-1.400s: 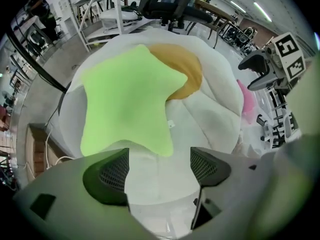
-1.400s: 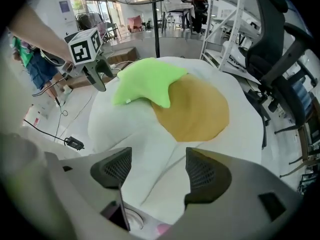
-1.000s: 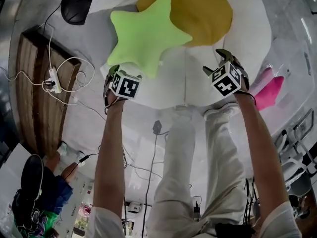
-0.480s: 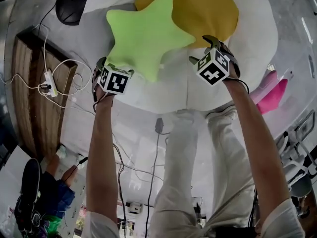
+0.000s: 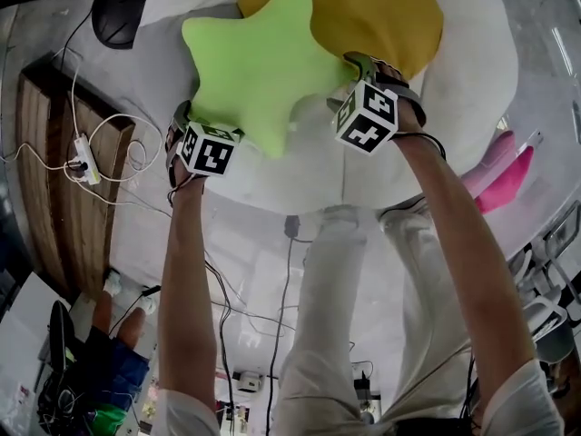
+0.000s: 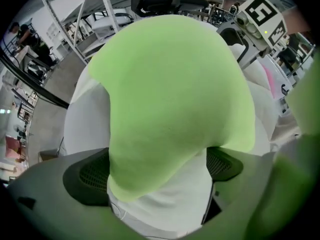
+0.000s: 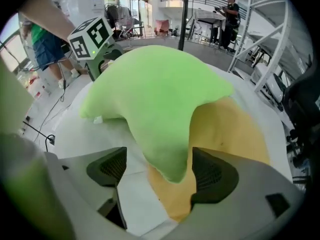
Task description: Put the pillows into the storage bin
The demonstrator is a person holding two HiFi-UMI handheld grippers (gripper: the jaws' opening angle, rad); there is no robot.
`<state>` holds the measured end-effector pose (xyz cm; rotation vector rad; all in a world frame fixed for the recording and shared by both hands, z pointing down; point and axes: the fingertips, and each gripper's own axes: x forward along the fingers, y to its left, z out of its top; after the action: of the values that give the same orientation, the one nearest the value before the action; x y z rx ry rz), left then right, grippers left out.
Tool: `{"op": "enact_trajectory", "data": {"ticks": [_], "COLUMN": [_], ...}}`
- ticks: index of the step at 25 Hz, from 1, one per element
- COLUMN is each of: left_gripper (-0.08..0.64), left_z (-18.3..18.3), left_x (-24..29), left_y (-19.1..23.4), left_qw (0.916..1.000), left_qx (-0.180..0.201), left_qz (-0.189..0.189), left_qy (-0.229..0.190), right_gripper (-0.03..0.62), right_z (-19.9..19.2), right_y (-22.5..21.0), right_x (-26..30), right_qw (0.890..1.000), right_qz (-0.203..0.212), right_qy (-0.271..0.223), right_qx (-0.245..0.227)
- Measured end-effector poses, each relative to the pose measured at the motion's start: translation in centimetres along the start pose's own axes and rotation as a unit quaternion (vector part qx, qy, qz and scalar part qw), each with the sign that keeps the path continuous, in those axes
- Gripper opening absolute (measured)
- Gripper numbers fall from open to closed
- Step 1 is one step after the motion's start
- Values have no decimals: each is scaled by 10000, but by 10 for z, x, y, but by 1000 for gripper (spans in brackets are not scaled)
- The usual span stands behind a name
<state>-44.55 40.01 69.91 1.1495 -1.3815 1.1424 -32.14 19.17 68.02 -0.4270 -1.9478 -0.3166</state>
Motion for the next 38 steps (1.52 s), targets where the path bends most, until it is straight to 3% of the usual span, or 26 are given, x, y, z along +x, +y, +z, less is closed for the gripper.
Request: {"op": "enact_trajectory", "data": {"ticks": [4, 6, 8, 14, 29, 38], "left_gripper": [595, 600, 553, 477, 463, 462], "left_z": [2, 9, 11, 7, 31, 75], "left_x": [10, 13, 14, 6, -49, -88], "left_y": [12, 11, 8, 9, -36, -71], "left_qw": [9993, 9982, 9966, 9961, 9926, 9871], "left_qx": [280, 562, 796, 857, 1210, 1598], "left_qz": [256, 183, 45, -9, 57, 131], "left_qy": [66, 119, 199, 216, 102, -40], "right_gripper": [382, 357, 330, 264, 250, 247], "right_z": [10, 16, 18, 25, -10, -50], "right_y": [-6, -10, -9, -7, 1, -8], "right_x": [7, 8, 9, 4, -67, -125], "right_qw": [9992, 9987, 9983, 9971, 9948, 9905], "right_qz": [-275, -389, -410, -568, -918, -1202], "right_qy": [78, 68, 168, 266, 421, 500], "right_qx": [-276, -329, -387, -424, -99, 446]}}
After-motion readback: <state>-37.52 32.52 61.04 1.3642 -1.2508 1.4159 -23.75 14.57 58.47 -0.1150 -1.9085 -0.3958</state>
